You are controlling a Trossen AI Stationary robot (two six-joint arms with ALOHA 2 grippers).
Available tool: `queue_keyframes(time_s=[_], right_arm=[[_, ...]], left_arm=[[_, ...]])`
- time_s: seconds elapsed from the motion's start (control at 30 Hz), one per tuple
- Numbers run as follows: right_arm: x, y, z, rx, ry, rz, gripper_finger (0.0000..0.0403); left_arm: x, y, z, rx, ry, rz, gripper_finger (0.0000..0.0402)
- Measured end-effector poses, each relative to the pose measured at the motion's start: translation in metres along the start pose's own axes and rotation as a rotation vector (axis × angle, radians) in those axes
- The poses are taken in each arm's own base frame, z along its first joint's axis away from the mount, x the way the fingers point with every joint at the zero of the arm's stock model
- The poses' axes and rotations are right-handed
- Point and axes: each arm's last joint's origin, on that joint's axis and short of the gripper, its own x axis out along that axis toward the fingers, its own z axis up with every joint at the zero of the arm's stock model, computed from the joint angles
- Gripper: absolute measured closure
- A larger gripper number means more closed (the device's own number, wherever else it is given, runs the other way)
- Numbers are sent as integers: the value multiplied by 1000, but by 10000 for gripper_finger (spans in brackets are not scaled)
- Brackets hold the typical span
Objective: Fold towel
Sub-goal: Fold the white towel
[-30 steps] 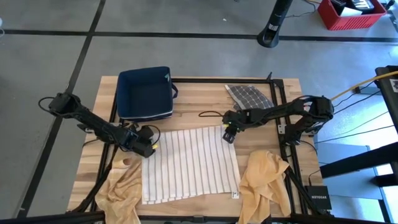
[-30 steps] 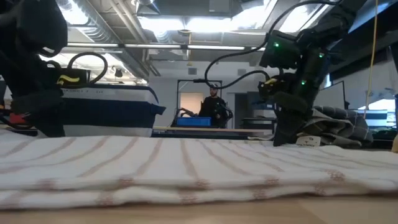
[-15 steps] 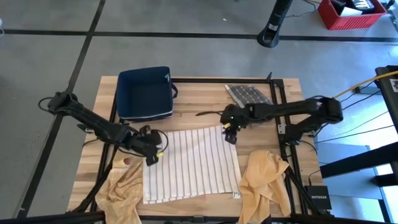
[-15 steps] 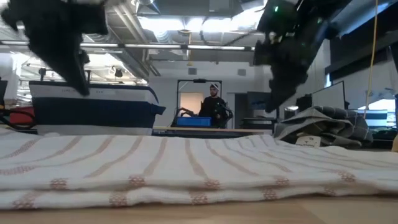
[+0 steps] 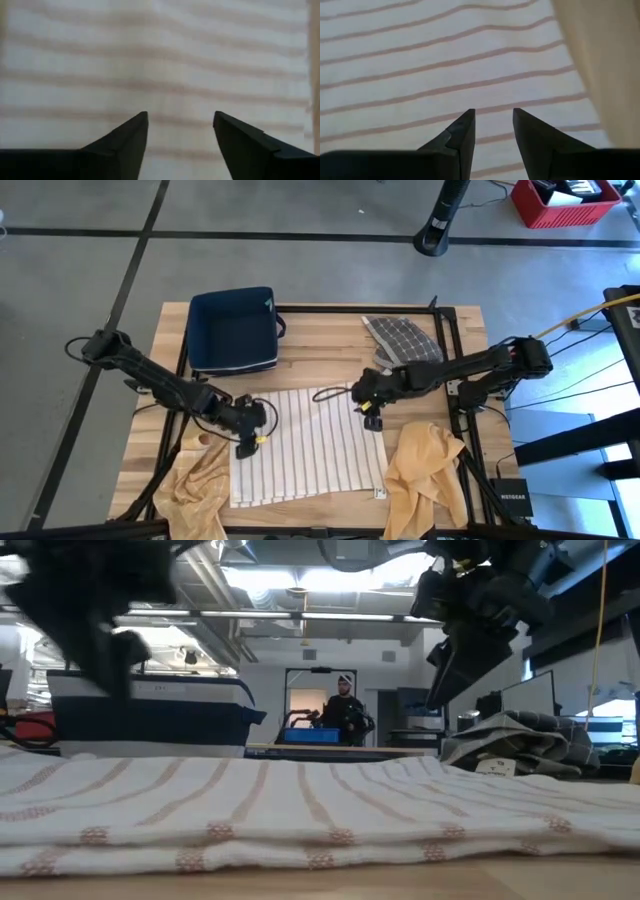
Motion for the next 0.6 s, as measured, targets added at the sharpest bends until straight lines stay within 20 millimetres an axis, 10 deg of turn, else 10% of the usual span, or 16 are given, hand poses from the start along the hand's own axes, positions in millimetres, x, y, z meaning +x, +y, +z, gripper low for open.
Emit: queue_keyframes(time_s=[0.6], right_arm=[[40, 19, -5, -61, 37, 16, 113]], left_arm=[[39, -12, -37, 20, 309, 156, 163]])
